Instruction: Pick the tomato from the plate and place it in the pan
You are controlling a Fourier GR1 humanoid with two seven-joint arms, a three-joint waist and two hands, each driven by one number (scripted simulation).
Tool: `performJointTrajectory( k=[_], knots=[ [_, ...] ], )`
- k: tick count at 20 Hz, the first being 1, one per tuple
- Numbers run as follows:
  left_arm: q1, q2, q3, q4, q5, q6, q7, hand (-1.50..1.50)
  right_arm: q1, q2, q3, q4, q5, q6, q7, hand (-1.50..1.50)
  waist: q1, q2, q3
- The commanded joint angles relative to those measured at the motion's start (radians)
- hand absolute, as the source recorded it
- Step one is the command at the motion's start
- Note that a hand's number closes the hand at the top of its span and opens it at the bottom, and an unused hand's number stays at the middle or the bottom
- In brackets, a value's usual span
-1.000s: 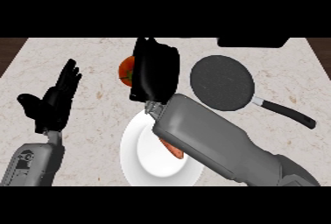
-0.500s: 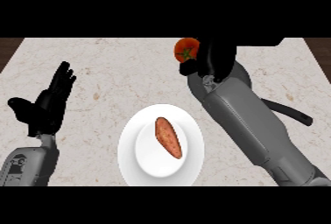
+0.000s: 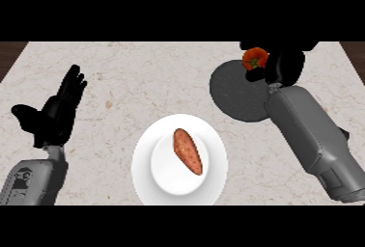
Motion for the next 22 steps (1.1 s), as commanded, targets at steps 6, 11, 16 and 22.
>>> performJointTrajectory(
  k=[6,11,16,22],
  knots=[
    [-0.017,-0.016,0.008,0.041,0.007,-0.014,-0.032,0.0,-0.041,0.003,-0.232,0.234,-0.235,-0.107,-0.336,1.5,0.018,0.01,0.002],
    [-0.02,-0.018,-0.015,-0.027,-0.009,-0.002,0.012,0.0,-0.012,0.044,-0.336,0.322,-0.393,0.073,-0.455,-1.5,0.044,0.017,0.006],
    [-0.01,-0.037,-0.024,-0.016,-0.027,0.013,0.008,0.0,-0.046,0.021,-0.396,0.445,-0.426,0.098,-0.634,-1.5,0.039,0.013,0.002],
    [0.013,-0.001,0.015,0.005,-0.008,-0.022,-0.019,0.0,0.043,0.08,-0.49,0.333,-0.519,-0.068,-0.874,-1.5,0.004,0.0,0.001]
  ],
)
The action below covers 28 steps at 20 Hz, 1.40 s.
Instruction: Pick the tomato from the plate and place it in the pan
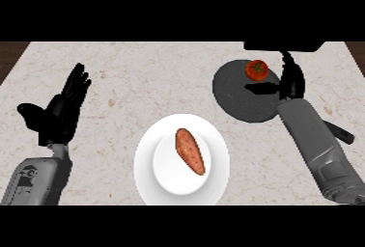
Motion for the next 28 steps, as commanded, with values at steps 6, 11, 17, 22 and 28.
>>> performJointTrajectory(
  k=[6,11,17,22,28],
  knots=[
    [0.088,0.021,0.029,-0.052,-0.007,0.005,-0.001,0.0,0.158,0.062,-0.114,-0.261,-0.2,0.056,-0.195,-1.5,-0.052,-0.024,-0.003],
    [0.075,0.024,0.057,-0.025,0.001,0.021,0.018,0.0,0.366,0.131,-0.06,-0.527,-0.276,0.236,-0.229,-1.5,-0.094,-0.04,-0.005],
    [0.09,0.008,0.048,-0.034,0.006,0.011,0.006,0.0,0.649,0.153,0.071,-0.954,-0.249,0.277,-0.103,-1.5,-0.109,-0.043,-0.006],
    [0.108,0.008,0.041,-0.069,-0.014,0.025,0.006,0.0,0.926,0.144,0.139,-1.343,-0.24,0.295,0.007,-1.5,-0.098,-0.036,-0.005],
    [0.058,0.008,0.046,-0.01,-0.01,0.0,-0.019,0.0,1.22,0.152,0.274,-1.706,-0.135,0.301,0.161,-1.5,-0.061,-0.02,-0.004]
  ],
)
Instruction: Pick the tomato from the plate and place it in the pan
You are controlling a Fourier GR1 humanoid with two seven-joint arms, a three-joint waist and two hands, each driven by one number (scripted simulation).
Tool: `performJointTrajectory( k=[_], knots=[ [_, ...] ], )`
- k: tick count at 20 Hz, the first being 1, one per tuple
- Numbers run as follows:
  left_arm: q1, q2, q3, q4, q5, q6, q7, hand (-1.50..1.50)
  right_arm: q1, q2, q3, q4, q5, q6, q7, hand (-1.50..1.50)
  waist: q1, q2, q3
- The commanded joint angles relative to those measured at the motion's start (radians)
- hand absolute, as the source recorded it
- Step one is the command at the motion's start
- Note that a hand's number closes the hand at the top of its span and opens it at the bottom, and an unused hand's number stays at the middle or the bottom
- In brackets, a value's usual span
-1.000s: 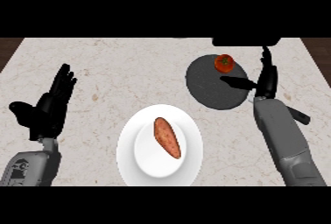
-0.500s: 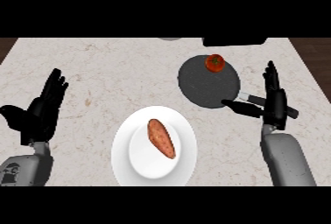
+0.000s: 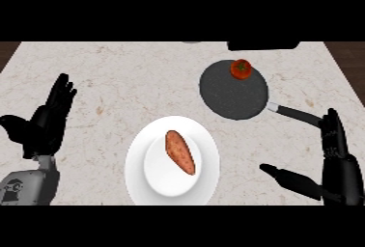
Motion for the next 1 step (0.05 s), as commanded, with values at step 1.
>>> performJointTrajectory(
  k=[1],
  knots=[
    [-0.04,0.015,0.007,0.013,-0.001,-0.015,0.031,0.0,0.198,0.018,0.083,-0.231,0.08,-0.017,0.079,-1.5,0.023,0.008,0.001]
  ],
)
